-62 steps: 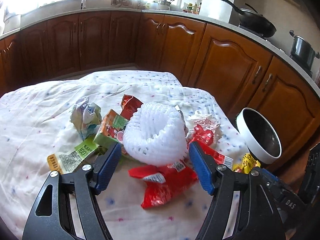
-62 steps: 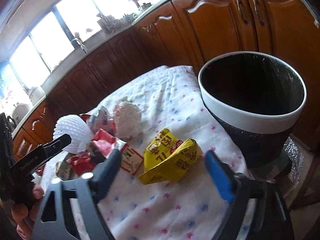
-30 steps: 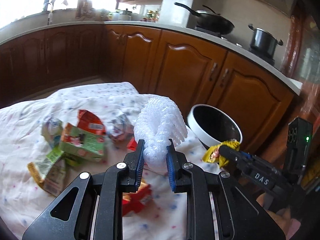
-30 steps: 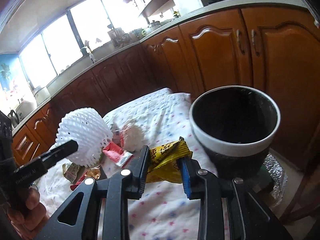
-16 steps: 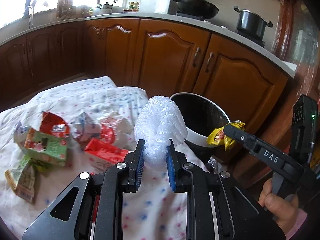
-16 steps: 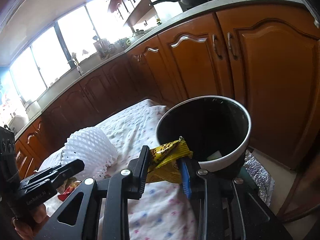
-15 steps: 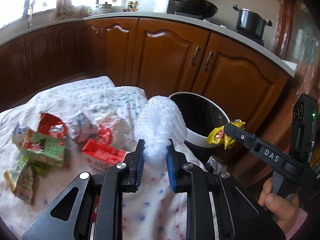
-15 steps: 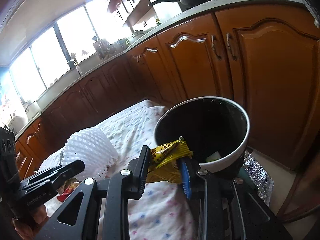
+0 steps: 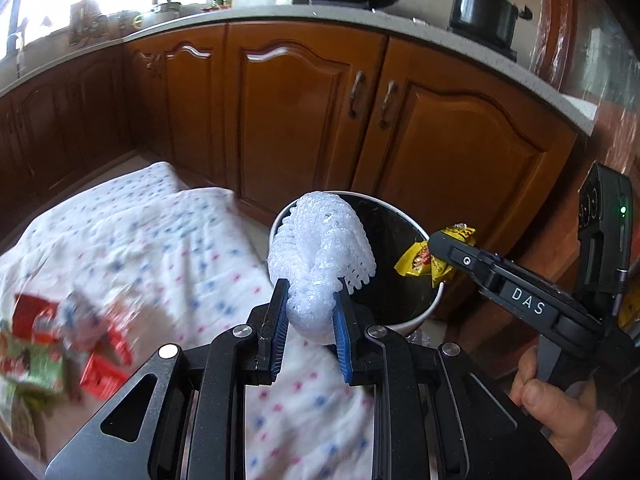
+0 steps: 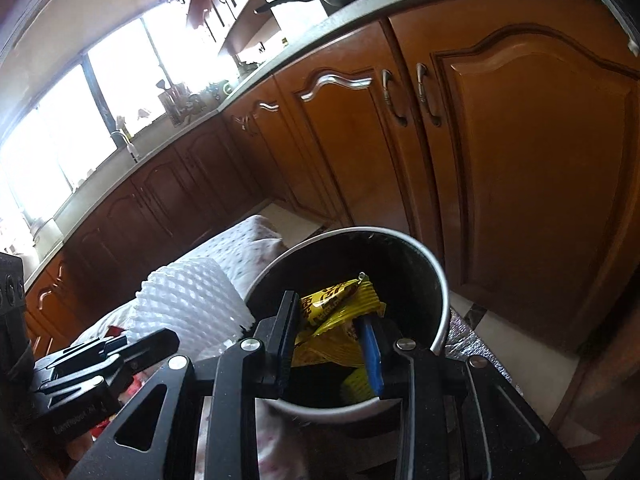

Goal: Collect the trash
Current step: 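Carry both items to the black bin and release them inside, then move both open tools back over the remaining trash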

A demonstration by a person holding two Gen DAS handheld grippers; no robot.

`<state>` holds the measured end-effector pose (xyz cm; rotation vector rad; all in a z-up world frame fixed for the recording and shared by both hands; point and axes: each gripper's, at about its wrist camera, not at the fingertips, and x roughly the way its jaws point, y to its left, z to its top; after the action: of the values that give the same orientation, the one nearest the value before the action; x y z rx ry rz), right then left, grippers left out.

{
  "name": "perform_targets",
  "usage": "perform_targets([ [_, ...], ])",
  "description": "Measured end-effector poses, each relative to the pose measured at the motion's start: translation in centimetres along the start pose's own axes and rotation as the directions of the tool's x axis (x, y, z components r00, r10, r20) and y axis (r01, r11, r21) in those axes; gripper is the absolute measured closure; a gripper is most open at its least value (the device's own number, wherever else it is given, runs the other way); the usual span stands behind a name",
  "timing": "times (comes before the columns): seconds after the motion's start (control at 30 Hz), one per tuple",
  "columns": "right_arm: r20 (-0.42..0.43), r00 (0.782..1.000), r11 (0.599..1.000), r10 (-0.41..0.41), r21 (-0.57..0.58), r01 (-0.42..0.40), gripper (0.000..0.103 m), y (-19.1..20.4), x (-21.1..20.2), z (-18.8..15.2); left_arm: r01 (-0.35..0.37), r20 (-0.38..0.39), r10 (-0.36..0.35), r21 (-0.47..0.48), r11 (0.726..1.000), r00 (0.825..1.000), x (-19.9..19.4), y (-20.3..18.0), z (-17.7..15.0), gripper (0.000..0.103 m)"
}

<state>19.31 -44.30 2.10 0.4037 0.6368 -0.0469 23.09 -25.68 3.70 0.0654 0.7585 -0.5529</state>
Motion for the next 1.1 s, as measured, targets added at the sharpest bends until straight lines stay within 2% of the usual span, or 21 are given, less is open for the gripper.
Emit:
perform_targets([
  [0.13,-0.024,1.000,1.000,-0.005,-0.001,0.005,0.072,-0.8,1.5,0.9,0.009,-0.036,-0.008,0.022,1.000,0.999,2.1,-1.2,1.2,0.083],
  [0.2,-0.036,0.999,1.000,-0.005,-0.005,0.005,0.068,-1.0,2.0,1.1,0.004,-0.052,-0.002,0.028,1.000,0.999,3.2,-1.6,1.5,0.083],
  [0.27,-0.049,0.999,1.000,0.000,0.000,0.000,0.057,-1.2,2.5,1.2,0.011,-0.073,-0.009,0.030,0.999,0.997,4.2,-1.9,1.9,0.082],
  [0.33,-0.061,0.998,1.000,0.004,0.010,-0.004,0.050,-1.5,2.9,1.3,0.008,-0.078,-0.006,0.027,1.000,0.997,4.8,-2.0,2.0,0.072],
  [0.37,-0.062,0.998,1.000,0.006,0.014,-0.005,0.050,-1.6,3.0,1.5,0.008,-0.089,-0.006,0.028,1.000,0.996,5.2,-2.0,2.1,0.068],
  [0.4,-0.063,0.998,1.000,0.006,0.019,-0.004,0.050,-1.8,3.1,1.5,0.007,-0.100,-0.004,0.025,1.000,0.995,5.5,-2.0,2.1,0.058],
  [0.5,-0.059,0.998,0.999,0.009,0.037,-0.006,0.046,-2.2,3.1,1.4,0.004,-0.104,-0.001,0.026,1.000,0.995,5.6,-2.1,1.9,0.050],
  [0.7,-0.032,0.999,0.998,0.016,0.057,-0.014,0.045,-2.4,1.7,1.1,0.000,-0.108,0.000,-0.004,1.000,0.994,4.8,-1.4,1.2,0.049],
  [0.77,-0.018,1.000,0.998,0.022,0.062,-0.021,0.038,-2.2,1.1,0.8,0.000,-0.094,-0.002,-0.023,1.000,0.996,3.9,-0.9,0.7,0.049],
  [0.87,-0.002,0.999,0.997,0.038,0.062,-0.038,0.032,-1.3,0.4,-0.3,-0.006,-0.077,0.003,-0.049,0.999,0.997,2.6,-0.1,0.0,0.049],
  [1.1,-0.009,0.998,0.998,0.063,0.029,-0.062,0.031,2.0,-0.6,-3.2,-0.061,-0.034,0.058,-0.098,0.993,0.998,-0.6,2.2,-2.3,0.047],
])
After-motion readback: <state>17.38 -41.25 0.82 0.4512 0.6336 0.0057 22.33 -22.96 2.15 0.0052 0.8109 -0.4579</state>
